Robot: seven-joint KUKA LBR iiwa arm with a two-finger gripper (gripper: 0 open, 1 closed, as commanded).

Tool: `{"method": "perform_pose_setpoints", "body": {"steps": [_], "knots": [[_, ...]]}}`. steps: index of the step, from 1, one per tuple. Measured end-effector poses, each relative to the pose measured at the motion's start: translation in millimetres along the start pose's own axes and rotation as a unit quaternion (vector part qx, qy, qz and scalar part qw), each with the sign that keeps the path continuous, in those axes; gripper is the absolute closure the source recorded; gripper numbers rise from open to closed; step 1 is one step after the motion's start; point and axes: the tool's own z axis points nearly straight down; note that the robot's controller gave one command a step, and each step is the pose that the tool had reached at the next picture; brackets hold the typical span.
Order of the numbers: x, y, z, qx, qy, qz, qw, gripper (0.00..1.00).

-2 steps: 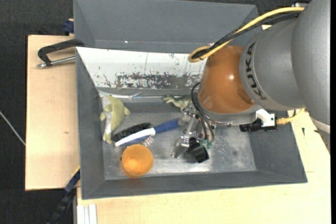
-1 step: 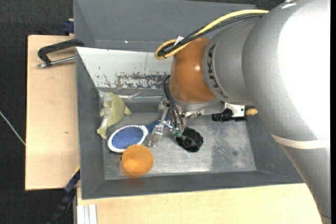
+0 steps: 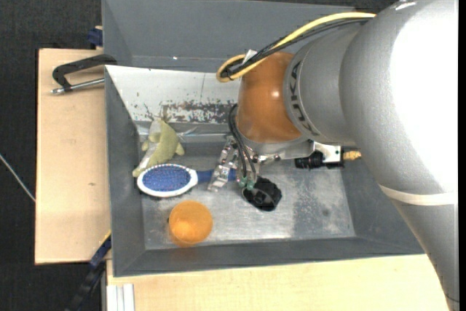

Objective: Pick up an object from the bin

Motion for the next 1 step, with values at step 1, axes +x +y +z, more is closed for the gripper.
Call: {"method": "perform_pose_setpoints", "body": {"steps": [1], "knots": [[-8.5, 10.4, -157.5, 0.002, 0.0045, 0.018, 0.9998, 1.0]]}}
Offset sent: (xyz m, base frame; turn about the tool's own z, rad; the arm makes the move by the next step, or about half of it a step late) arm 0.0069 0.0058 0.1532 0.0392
